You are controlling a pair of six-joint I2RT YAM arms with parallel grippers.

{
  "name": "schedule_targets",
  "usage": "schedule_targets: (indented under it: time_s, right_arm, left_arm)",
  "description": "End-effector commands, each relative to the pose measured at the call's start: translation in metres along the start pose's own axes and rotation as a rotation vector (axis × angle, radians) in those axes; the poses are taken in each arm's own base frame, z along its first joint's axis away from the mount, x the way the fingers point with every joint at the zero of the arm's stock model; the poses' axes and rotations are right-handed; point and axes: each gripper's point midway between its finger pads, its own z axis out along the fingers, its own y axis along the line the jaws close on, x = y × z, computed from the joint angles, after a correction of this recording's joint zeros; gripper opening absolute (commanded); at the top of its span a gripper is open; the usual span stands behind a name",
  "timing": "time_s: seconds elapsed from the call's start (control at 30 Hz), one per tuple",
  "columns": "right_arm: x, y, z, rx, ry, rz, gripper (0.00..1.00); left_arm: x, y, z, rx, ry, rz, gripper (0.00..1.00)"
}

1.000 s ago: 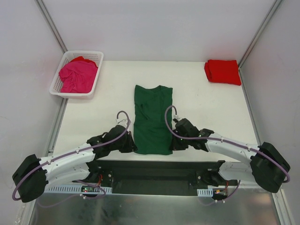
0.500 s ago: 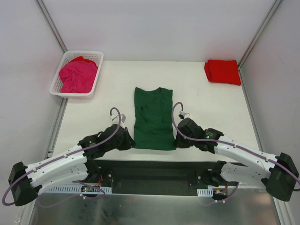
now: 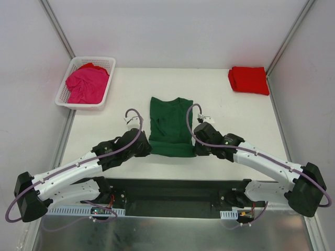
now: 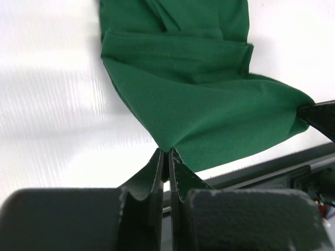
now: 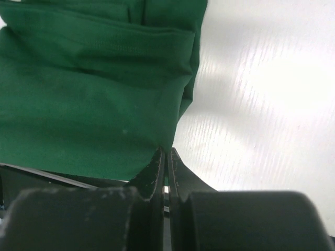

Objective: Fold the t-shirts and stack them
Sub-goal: Fold the long partially folded tshirt into a neat square

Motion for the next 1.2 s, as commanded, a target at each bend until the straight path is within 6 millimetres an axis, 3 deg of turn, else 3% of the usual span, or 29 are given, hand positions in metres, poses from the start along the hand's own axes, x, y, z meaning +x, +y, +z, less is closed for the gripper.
schedule_targets:
  time_s: [0.0,0.27,0.53,0.7,0.97,1.17]
  right_arm:
    - [-0.033,-0.005,-0.003,0.035,-0.067,-0.002,0.01]
    - [-0.084,-0.005,-0.001,0.023,-0.126,0.013,0.01]
    - [-0.129,0.006,0.004,-0.015,-0.157,0.002,0.01]
    - [-0.150,0.011,0.011,-0.030,-0.165,-0.003,0.01]
    - [-0.172,0.002,0.034,-0.023,-0.165,0.028,0.01]
    - [-0.187,-0.010,0.060,-0.020,-0.158,0.050,0.01]
  left_arm:
    - [-0.039,-0.007,-0.003,-0.063,-0.103,0.102,0.00]
    - [-0.078,-0.010,0.007,-0.115,-0.161,0.145,0.00]
    - [-0.119,0.006,0.016,-0.144,-0.215,0.130,0.00]
    - [-0.149,-0.001,0.026,-0.120,-0.250,0.173,0.00]
    - [-0.184,-0.016,0.068,-0.091,-0.250,0.229,0.00]
    - [-0.200,-0.006,0.106,-0.102,-0.229,0.233,0.00]
